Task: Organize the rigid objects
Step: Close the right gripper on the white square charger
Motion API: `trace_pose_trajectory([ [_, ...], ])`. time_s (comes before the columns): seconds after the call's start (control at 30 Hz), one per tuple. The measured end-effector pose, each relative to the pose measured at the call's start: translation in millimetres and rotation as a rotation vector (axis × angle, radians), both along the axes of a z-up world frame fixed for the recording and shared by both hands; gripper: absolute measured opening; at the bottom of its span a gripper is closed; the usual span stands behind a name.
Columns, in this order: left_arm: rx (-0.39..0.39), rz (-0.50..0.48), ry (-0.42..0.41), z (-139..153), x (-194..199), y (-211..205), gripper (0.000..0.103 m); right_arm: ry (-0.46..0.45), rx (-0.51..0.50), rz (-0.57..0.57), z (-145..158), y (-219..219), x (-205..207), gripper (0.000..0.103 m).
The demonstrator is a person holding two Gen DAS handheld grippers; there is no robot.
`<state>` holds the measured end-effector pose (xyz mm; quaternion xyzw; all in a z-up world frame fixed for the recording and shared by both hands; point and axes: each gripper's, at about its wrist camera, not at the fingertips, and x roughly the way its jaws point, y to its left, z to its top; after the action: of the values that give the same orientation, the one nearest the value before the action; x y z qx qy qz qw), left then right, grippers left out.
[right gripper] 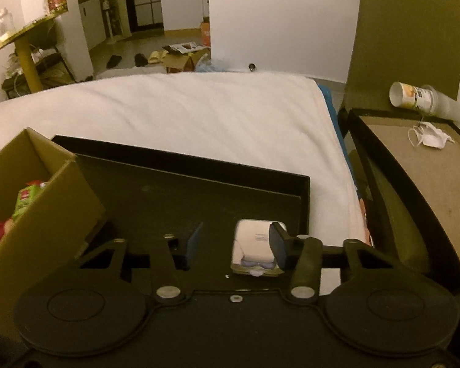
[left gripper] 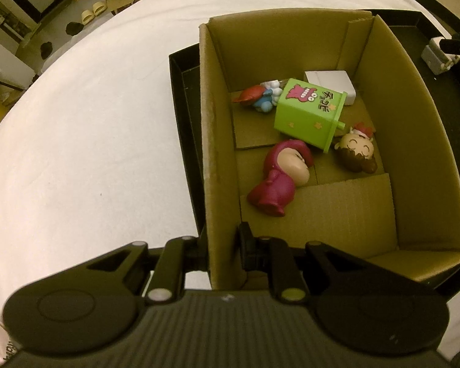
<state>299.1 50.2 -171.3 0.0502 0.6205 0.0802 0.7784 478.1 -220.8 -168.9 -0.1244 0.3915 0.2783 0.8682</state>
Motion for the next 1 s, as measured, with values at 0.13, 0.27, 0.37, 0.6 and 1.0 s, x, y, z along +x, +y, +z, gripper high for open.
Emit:
trace_pose_trajectory([
  [0.13, -0.001, 0.001, 0.001, 0.5, 0.5, 0.3, 0.015, 0.016, -0.032, -0.018, -9.7, 1.0, 5.3, 0.046],
  [0.27, -0.003, 0.002, 0.003, 0.8, 0.8, 0.6, 0.015, -0.002, -0.058, -0.002, -11.8, 4.6, 5.3, 0.046],
  [0.37, -0.003, 0.000, 0.003, 0.8, 0.8, 0.9, 0.015, -0.011, -0.092, 0.006, -11.8, 9.5, 7.8, 0.046],
  [0.6, -0.003, 0.002, 0.003, 0.0, 1.0, 1.0, 0.015, 0.007, -0.157, -0.003, -17.4, 13.2, 18.9, 0.045],
  [1.0, -0.001, 0.001, 0.004, -0.1, 1.3, 1.1, 0.016, 0.016, -0.206, 0.089, -20.9, 25.8, -5.2, 0.044],
])
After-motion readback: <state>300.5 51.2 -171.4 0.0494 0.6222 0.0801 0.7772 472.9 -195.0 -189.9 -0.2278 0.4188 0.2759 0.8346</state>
